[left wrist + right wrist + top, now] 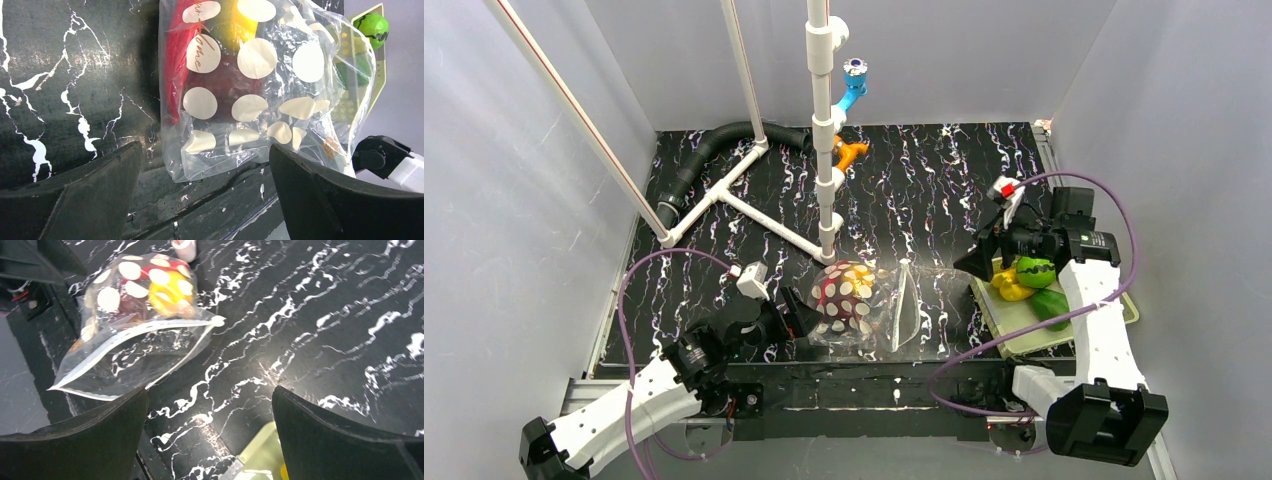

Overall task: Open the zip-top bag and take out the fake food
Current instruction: Place the fake fruit in the bin.

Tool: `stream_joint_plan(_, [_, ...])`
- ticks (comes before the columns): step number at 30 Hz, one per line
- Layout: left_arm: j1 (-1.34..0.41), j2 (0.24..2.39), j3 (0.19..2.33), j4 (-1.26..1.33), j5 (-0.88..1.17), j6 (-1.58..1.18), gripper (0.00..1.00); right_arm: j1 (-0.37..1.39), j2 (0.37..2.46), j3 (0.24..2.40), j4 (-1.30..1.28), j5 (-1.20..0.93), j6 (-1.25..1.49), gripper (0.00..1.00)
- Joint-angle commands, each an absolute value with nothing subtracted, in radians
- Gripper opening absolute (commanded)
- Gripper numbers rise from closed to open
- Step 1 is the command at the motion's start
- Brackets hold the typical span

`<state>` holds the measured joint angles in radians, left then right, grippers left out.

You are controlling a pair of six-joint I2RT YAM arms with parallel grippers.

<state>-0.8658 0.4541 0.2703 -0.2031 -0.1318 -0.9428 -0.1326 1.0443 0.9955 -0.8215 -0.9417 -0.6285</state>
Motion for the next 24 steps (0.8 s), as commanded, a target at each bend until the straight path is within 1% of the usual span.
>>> stream_joint_plan(1, [-0.860, 0.443, 0.264, -0.215, -0.155, -0.938, 0.98, -0.050, 1.038, 1.053, -0.836, -0.947, -0.635, 0.98])
stream_joint_plan(14, [-0.859, 0.438, 0.262, -0.215, -0.155, -0.941, 0.98, 0.159, 1.048, 1.008, -0.796, -0.942, -0.625, 0.98])
stream_joint_plan(24, [-0.859, 0.436, 0.258, -0.209, -0.153, -0.940, 0.98, 0.201, 1.046, 0.972, -0.775, -0.938, -0.633, 0.98])
